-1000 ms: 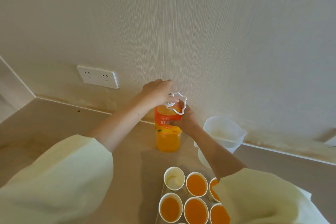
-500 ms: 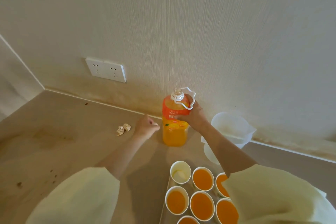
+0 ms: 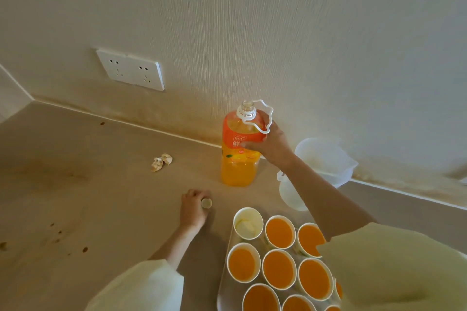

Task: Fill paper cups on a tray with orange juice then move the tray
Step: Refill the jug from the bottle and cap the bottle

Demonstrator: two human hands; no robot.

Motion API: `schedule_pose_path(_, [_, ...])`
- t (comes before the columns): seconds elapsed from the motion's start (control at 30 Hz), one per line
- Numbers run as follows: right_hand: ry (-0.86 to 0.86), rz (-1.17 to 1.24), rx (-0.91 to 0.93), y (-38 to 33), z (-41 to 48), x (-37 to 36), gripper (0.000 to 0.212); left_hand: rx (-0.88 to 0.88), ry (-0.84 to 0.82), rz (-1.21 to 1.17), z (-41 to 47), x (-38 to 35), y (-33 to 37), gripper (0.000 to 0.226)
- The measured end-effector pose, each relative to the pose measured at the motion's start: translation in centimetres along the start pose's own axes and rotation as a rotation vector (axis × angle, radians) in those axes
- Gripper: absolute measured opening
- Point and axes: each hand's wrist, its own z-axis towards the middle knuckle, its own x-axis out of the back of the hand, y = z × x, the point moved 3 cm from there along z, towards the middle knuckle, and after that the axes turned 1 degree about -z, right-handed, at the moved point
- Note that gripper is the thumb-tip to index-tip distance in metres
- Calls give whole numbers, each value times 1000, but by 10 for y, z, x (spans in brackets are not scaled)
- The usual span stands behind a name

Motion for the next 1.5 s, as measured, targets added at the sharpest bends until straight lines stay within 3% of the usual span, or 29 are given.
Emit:
schedule_pose_path(0.13, [-1, 8, 31, 3, 1, 0, 74, 46, -41, -17, 11, 15, 23, 90])
schedule_pose_path(0.23, [7, -13, 10, 5, 0, -1, 83, -12, -72, -292, 31, 35, 62, 114])
schedule_pose_path(0.37, [38, -34, 2, 2, -1, 2, 88, -218, -318, -552, 63, 50, 105, 108])
schedule_pose_path(0.5, [-12, -26, -4, 2, 2, 7, 87, -197, -436, -634, 78, 48, 109, 102])
schedule_pose_path(0.73, [17, 4, -52, 7, 2, 19, 101, -137, -301, -676, 72, 47, 131, 91])
schedule_pose_path(0.83, [174, -39, -57, 1, -12, 33, 119, -157, -204, -656, 64, 60, 140, 90])
schedule_pose_path(0.9, [377, -128, -6, -7, -28, 37, 110, -188, -144, -596, 59, 71, 146, 92])
schedule_pose_path(1.03, [619, -425, 234, -11, -58, 38, 46, -224, -101, -406, 42, 94, 161, 89])
schedule_pose_path(1.1, [701, -559, 331, -13, -70, 35, 29, -233, -65, -257, 37, 103, 164, 98])
schedule_pose_path(1.2, [747, -624, 361, -21, -84, 29, 29, -230, -6, 77, 26, 109, 171, 100])
schedule_pose_path(1.3, [668, -541, 228, -24, -92, 25, 38, -237, 47, 271, 14, 112, 182, 97])
schedule_pose_path(1.5, [544, -434, 71, -31, -94, 22, 67, -256, 100, 445, 0, 122, 191, 89])
